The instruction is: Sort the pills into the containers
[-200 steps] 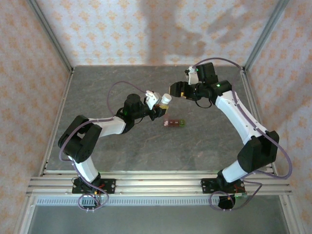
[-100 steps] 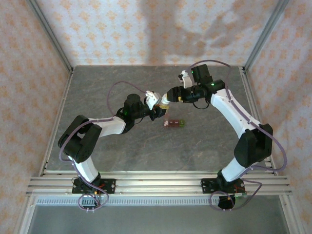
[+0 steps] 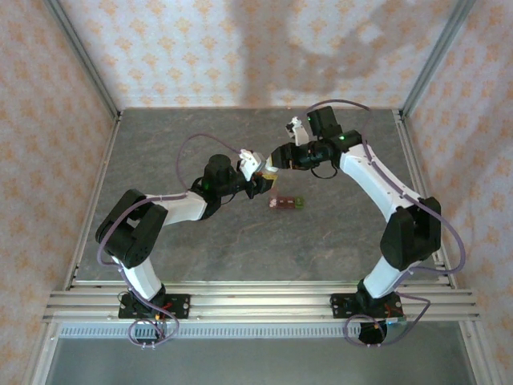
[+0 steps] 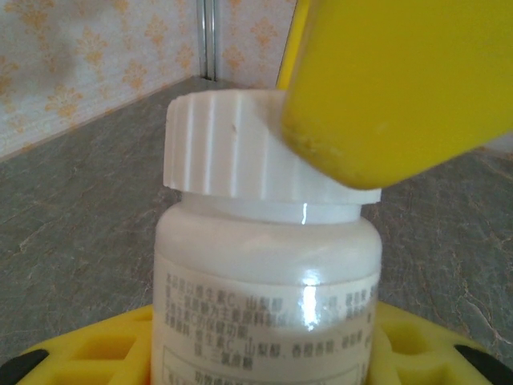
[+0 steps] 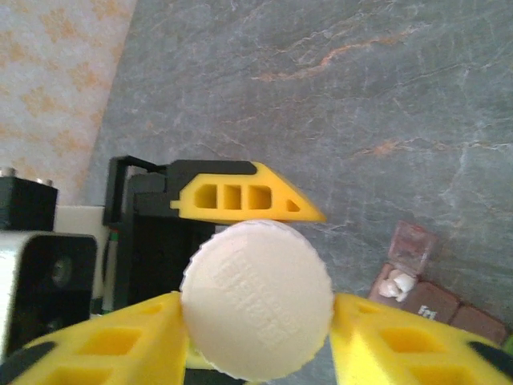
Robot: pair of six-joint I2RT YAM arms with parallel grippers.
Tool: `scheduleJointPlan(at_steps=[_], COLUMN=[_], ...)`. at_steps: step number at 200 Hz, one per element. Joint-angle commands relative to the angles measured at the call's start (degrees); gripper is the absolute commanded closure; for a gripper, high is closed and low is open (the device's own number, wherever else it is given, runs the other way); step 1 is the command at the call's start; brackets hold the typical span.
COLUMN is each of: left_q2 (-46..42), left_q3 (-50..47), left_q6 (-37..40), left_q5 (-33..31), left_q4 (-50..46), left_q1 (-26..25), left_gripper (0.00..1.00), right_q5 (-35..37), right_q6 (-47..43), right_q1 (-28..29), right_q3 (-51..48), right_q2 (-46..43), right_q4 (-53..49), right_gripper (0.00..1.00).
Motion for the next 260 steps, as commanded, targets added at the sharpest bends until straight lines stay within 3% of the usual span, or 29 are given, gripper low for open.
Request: scheduleJointPlan(at_steps=[1,27,61,89,124,170,235,260], left_q2=[-1.75,-1.79,-1.66,-1.72,-2.14,-1.93,-2.12,-2.07], left_q3=[1.57,1.54,1.50,1.26,1.15,1.31,1.11,1.23], left_q6=[-0.24,-0.14,-0.23,-0.32,0.32,-0.21,-0.32,-0.32], left_q5=[1.34,1.17,0.49,0.07,-0.07,0.45,0.90,1.34], left_q4=[2.44,2.58,3.18,3.46,2.68,3.26,3.23,3.13], left_q1=[-0.38,-0.38,-0.39,-0.41,-0.38,-0.36,-0.38,-0.37], left_gripper=[1.00,1.00,1.00,1.00,1.00,1.00,1.00,1.00], right_q5=[-0.16,2.82,15.40,15.03,18.95,18.18,16.57,13.26], right_q6=[2.16,7.87,24.07,34.22,31.91,30.85,26.77,18.68], right_q1=[0.16,1.32,5.29,6.97,6.80,4.18,-0.04,-1.55], right_q3=[1.05,-0.24,-3.32,-8.96,-5.07,-5.08,-6.90,-5.10], right_q2=[0.53,0.21,0.40,-1.03,-2.88,-7.79,-12.32,-11.35], right_q4=[1.98,3.03,4.26,13.86,8.94,7.66,7.90,7.89], right_gripper=[0.58,0.65,0.64,0.60,0.44,0.25,0.21,0.22])
